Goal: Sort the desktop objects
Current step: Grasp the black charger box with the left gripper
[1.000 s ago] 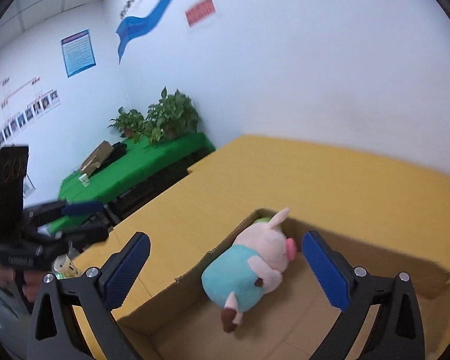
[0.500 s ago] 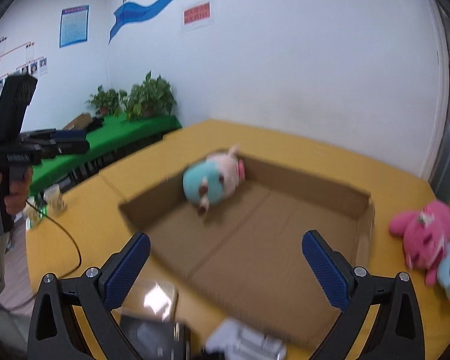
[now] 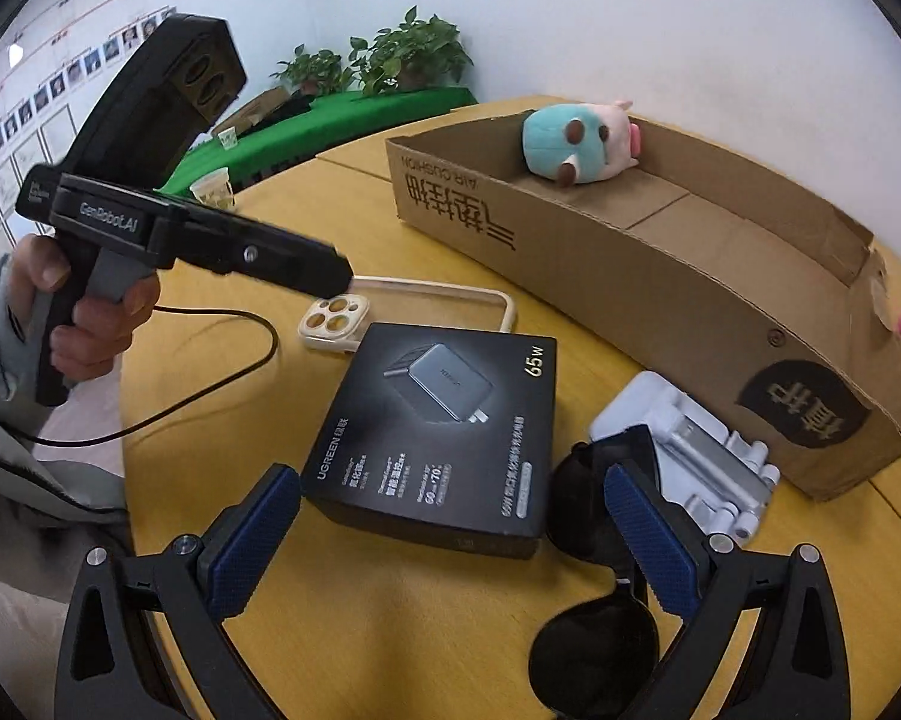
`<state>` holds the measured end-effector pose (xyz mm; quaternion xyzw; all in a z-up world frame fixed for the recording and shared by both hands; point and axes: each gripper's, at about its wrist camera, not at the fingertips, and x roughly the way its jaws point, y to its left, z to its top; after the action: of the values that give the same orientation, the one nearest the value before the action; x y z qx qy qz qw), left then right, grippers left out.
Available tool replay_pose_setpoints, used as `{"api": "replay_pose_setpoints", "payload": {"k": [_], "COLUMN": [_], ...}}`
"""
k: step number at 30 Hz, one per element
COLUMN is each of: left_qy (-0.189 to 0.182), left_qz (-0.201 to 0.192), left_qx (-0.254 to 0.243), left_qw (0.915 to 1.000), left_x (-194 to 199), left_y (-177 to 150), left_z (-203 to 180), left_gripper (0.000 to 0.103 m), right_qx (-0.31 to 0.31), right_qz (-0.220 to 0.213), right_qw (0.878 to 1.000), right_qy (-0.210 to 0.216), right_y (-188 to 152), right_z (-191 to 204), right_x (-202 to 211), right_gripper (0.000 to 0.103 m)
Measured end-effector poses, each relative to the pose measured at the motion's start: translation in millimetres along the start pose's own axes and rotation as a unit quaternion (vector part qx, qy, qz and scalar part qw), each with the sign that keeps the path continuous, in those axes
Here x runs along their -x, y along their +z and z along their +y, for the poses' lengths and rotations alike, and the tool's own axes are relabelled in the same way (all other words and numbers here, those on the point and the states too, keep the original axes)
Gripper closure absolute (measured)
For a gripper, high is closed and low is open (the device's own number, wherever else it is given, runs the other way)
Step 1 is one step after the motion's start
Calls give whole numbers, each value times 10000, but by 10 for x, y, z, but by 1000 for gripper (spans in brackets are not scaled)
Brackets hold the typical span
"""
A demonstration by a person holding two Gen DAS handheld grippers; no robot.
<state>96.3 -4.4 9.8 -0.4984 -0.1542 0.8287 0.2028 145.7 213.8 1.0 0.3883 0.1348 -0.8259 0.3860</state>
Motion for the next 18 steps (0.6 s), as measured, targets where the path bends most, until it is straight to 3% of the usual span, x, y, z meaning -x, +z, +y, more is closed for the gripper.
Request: {"api": "replay_pose_setpoints", "payload": {"k": [5, 10, 15, 18], "left_qy": [-74, -106, -180, -208], "left_qz": [138, 288, 573, 507], "left_qx": [48, -95, -216, -122], "left_qw": [9999, 9995, 9980, 9984], "left_x": [-111, -189, -312, -316], "left_y": [-60, -134, -226, -255], "left_z": [20, 10, -1, 1], "left_gripper": [24, 26, 30, 31], "right_qx": [-364, -123, -164, 15], "right_qz": [129, 31, 158, 139], "right_qw": [9984, 9938, 9982, 9991], "right_qy": [407, 1104, 557, 389], "right_y": [-26, -97, -112, -101], "right_z": [12, 276, 276, 378], "right_x": [-202, -167, -262, -356], "right_gripper": [0, 2, 1, 0]}}
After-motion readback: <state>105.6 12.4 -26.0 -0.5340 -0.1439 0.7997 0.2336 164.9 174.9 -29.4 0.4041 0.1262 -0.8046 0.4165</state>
